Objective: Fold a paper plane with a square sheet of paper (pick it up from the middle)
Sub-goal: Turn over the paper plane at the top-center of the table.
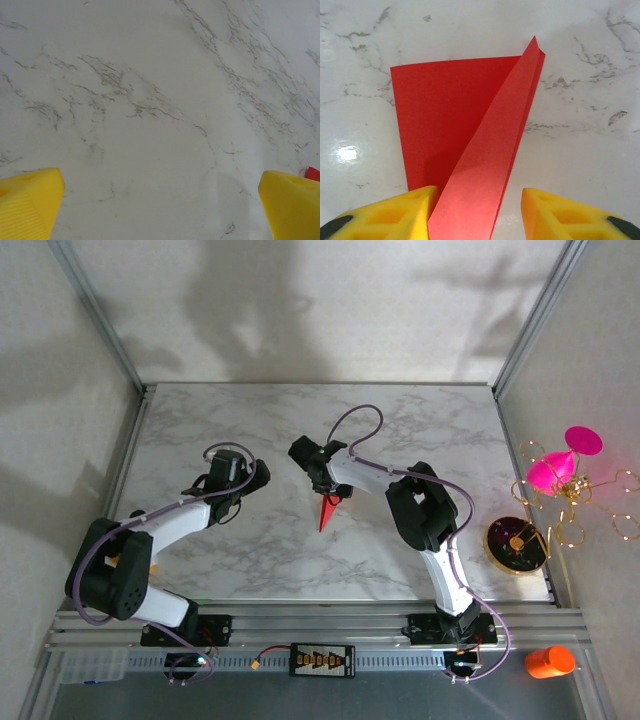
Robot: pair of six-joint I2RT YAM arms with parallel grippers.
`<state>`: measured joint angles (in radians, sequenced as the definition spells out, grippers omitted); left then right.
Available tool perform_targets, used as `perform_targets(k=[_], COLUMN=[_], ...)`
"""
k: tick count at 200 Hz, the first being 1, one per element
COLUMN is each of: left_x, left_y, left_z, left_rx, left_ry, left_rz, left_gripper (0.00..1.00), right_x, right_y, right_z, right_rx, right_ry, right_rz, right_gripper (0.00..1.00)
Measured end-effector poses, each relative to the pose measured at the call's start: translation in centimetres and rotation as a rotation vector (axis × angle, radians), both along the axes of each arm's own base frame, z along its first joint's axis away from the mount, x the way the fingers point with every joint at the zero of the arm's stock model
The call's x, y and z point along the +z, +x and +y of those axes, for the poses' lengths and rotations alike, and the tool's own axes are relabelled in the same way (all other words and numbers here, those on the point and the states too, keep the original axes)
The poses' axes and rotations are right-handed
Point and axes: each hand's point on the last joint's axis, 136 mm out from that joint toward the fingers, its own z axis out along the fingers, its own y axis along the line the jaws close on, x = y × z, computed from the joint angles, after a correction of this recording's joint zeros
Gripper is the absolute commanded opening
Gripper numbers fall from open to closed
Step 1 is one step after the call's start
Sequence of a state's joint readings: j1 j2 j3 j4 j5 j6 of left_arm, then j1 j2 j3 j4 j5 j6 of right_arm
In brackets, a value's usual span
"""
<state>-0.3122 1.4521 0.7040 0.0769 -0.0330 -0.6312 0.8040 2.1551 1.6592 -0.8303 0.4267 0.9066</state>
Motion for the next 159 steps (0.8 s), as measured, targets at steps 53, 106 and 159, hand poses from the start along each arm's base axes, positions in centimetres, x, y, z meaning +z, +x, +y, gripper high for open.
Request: perform_targets(k=[53,106,159], left_x=[-0.2,-0.2,1.6], left_y=[0.0,0.1,0.8], left_z=[-0.2,0.3,4.5], left_rx=[-0.012,0.002,0.141], left_ry=[-0.014,-0.021,-0.091], left_rz=[0.008,0.010,-0.029], left_gripper=[0.99,0.99,0.99], right_x=[-0.2,0.1,2.9], right_y=[-0.1,0.0,2.0], right_z=[-0.1,-0.2,1.7], right_rx=[0.000,-0.003,0.099], right_ry=[-0.005,-0.014,0.076], right_rz=[0.006,0.004,-0.085], right_gripper=[0.33,0.01,0.00])
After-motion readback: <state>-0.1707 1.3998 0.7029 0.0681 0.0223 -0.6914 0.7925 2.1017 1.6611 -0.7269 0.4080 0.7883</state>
